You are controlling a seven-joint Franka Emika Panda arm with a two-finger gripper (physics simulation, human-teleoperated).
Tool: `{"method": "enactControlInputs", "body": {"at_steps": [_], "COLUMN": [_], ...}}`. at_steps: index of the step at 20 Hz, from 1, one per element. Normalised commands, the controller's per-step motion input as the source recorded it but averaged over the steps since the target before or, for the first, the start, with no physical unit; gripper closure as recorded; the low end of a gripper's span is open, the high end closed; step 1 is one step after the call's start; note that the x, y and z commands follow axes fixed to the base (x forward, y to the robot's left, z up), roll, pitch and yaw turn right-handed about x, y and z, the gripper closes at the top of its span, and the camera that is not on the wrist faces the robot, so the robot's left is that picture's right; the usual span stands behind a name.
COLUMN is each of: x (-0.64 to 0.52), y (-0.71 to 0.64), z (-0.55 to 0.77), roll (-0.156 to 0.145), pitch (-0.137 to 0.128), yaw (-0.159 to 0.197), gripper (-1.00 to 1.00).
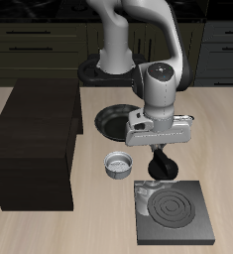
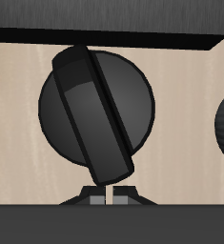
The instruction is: Turn on the stove
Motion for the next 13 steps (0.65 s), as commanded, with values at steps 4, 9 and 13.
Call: {"method": "enactControlInputs", "body": {"at_steps": [4,9,13], "x": [0.15,0.06,-0.19], "y": [-0.28,-0.09,0.16], "z": [0.21,0.06,0.00], "roll": [-0.042,-0.039,0.020], "pitch": [-0.029,-0.002,0.026], "yaw": [0.024,0.020,-0.019], "gripper": [1.00,1.00,-1.00]}}
